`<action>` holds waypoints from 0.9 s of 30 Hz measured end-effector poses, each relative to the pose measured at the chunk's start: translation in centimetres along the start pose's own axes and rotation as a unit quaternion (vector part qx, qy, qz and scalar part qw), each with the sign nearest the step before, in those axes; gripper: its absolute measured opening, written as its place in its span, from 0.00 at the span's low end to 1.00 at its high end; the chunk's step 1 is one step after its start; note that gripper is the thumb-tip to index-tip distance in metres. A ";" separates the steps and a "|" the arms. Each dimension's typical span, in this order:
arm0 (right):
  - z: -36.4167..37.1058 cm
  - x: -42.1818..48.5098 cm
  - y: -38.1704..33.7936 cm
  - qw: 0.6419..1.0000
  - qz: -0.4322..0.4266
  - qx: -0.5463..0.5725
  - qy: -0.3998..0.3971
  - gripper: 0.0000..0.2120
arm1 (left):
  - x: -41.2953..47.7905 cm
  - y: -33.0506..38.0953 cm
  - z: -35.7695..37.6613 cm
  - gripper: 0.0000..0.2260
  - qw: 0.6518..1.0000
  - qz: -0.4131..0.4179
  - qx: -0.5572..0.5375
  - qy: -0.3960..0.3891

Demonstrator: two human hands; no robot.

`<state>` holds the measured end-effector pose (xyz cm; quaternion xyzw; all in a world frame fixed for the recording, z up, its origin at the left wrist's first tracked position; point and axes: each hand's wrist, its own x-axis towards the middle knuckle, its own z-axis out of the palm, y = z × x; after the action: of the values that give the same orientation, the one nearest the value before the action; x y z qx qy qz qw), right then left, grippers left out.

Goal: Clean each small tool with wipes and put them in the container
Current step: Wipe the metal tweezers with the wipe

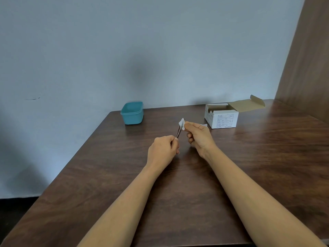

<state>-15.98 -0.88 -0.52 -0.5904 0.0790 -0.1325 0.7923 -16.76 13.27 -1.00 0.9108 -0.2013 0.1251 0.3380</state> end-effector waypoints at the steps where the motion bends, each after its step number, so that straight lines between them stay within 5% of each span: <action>1: 0.0 0.0 0.0 1.000 -0.001 0.007 -0.005 0.02 | 0.0 0.0 0.0 0.14 1.000 -0.002 -0.001 0.000; 17: -0.3 -0.3 -0.6 1.000 -0.013 -0.010 0.015 0.08 | -0.1 0.2 0.2 0.13 0.999 0.023 -0.017 -0.022; 27: -0.2 -0.2 -0.7 0.995 0.030 0.072 0.056 0.04 | -0.2 0.2 0.3 0.14 0.999 0.022 -0.027 -0.029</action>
<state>-16.34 -1.17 0.04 -0.5209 0.1311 -0.1469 0.8306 -16.98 12.98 -1.15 0.9000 -0.2344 0.1007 0.3534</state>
